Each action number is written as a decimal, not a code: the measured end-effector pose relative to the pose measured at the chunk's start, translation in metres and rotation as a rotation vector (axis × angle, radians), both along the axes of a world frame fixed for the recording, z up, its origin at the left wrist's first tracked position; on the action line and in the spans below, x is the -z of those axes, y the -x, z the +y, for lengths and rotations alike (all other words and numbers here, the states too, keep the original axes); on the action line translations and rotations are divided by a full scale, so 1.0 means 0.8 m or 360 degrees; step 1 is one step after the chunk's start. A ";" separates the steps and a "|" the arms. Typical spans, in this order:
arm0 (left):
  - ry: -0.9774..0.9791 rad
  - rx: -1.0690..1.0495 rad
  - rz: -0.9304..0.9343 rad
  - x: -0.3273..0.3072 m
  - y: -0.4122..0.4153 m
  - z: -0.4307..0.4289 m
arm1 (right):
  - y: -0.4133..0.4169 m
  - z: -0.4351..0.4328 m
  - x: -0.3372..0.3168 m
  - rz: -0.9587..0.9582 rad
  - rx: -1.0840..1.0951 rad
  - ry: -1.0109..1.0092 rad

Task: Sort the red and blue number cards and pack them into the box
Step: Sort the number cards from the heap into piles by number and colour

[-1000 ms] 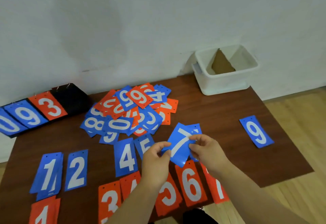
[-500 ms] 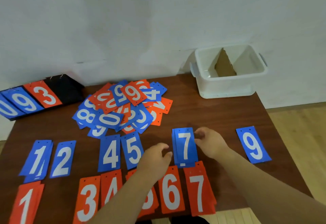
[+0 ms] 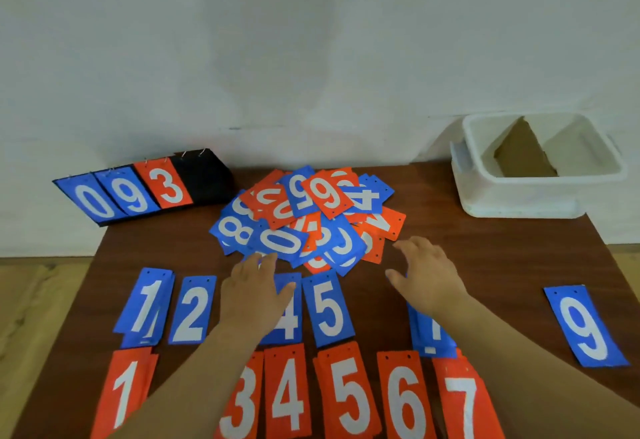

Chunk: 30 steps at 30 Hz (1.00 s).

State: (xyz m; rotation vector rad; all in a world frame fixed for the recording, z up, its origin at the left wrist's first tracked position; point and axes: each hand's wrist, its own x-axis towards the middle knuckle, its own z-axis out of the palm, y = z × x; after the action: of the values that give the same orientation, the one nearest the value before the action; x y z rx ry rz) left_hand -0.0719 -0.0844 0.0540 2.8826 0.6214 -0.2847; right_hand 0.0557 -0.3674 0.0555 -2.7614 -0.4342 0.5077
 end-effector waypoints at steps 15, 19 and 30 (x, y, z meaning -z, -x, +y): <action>0.0076 0.0111 0.0143 0.050 -0.085 0.126 | -0.102 0.081 0.050 0.0224 0.0334 0.0115; 0.0145 0.0482 0.0196 0.064 -0.136 0.115 | -0.143 0.079 0.074 0.0238 0.0354 0.0232; 0.0058 0.0846 0.0389 0.101 -0.189 0.113 | -0.188 0.081 0.101 0.0272 0.0440 0.0328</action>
State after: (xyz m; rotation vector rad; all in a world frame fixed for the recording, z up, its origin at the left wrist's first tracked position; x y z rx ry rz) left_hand 0.0796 0.0063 -0.0265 2.9469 -0.1358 -0.7165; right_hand 0.2064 -0.3026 -0.0250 -2.8747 0.0429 0.7451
